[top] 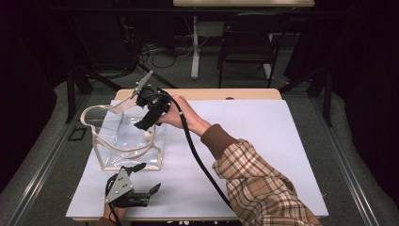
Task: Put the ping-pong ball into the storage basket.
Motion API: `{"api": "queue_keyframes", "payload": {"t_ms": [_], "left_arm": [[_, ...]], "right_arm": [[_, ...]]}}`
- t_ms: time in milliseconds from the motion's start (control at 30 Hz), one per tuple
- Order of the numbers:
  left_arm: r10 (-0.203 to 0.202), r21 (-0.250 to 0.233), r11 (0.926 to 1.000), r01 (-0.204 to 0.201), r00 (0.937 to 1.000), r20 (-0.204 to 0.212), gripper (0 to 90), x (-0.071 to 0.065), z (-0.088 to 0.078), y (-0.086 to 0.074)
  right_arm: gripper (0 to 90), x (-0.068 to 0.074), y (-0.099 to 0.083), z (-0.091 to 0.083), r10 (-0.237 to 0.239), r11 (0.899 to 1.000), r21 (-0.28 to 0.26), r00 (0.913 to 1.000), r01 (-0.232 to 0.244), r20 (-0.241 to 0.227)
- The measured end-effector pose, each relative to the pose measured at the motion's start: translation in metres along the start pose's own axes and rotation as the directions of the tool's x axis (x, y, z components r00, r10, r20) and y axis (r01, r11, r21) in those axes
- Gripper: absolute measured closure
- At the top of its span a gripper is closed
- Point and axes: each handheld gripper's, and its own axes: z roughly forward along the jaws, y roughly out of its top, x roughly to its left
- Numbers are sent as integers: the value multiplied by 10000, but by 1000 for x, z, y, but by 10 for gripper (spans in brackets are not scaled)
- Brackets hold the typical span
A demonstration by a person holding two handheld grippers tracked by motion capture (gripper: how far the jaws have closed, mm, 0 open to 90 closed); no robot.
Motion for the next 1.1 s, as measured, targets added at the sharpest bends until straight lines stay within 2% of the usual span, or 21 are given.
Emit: {"api": "queue_keyframes", "payload": {"t_ms": [133, 600, 933, 1100], "left_arm": [[-33, -38, 10000, 33, 10000, -69, 162, 0, 1, 0], [-10, 58, 10000, 10, 10000, -58, 162, -1, 3, 1], [-105, 55, 9999, 105, 9999, -56, 162, -2, 2, 0], [-22, 96, 10000, 22, 10000, -59, 162, -1, 2, 0]], "right_arm": [[94, -5, -10, -15, 285, 9988, -404, 9996, -283, 35], [56, -11, -47, -41, 570, 9953, -807, 9978, -540, 351], [39, -12, -67, -47, 740, 9935, -904, 9956, -686, 580], [15, -11, -78, -47, 816, 9939, -796, 9945, -763, 655]]}}
